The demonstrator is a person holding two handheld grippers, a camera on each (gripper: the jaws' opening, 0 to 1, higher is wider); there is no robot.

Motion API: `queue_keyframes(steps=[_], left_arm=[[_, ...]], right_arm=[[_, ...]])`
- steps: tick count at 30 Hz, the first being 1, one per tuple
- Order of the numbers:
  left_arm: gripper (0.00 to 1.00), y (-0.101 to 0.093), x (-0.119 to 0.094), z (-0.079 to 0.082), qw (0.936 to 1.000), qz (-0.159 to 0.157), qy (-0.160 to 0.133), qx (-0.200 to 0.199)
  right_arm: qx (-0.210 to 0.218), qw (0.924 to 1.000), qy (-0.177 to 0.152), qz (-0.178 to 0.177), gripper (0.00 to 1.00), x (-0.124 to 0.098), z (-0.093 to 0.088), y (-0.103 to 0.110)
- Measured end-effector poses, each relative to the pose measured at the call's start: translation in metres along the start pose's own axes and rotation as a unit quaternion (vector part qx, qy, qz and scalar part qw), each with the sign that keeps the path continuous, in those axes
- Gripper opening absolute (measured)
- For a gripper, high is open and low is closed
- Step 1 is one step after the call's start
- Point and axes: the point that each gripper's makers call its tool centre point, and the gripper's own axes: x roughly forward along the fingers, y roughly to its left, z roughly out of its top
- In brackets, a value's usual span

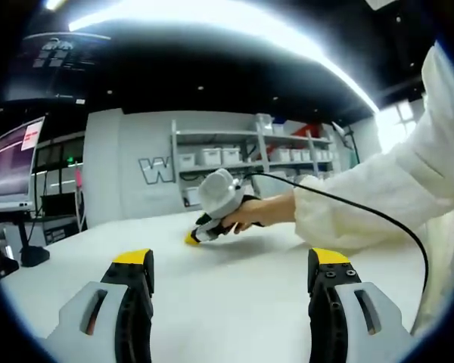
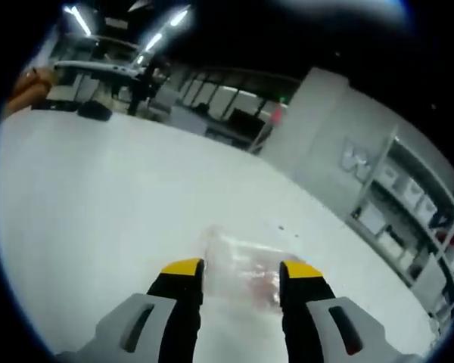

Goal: Open the resealable bag by pulling the two sides of the seal apart until the entire bag opening is separated and visibly accessible.

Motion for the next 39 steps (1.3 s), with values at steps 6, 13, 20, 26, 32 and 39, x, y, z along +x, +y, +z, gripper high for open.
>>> queue_keyframes(steps=[6,13,20,26,32,39], left_arm=[[0.82,0.001,0.0,0.0,1.0,0.0,-0.001,-0.001],[0.82,0.001,-0.001,-0.001,1.0,0.0,0.0,0.0],[0.82,0.001,-0.001,-0.001,1.0,0.0,-0.001,0.0],[0.82,0.001,-0.001,-0.001,1.0,-0.001,-0.001,0.0],[0.82,0.001,-0.001,-0.001,1.0,0.0,-0.001,0.0],[0.82,0.0,-0.002,0.0,1.0,0.0,-0.001,0.0]], right_arm=[[0.003,1.0,-0.006,0.006,0.28,0.002,0.0,0.004],[0.015,0.9998,-0.009,0.011,0.24,0.004,-0.001,0.006],[0.02,0.9995,-0.011,0.02,0.15,0.004,-0.001,0.013],[0.021,0.9995,-0.01,0.02,0.14,0.003,-0.001,0.014],[0.031,0.9992,-0.001,0.027,0.0,0.004,-0.004,0.017],[0.031,0.9991,0.004,0.028,0.0,0.003,-0.004,0.019]])
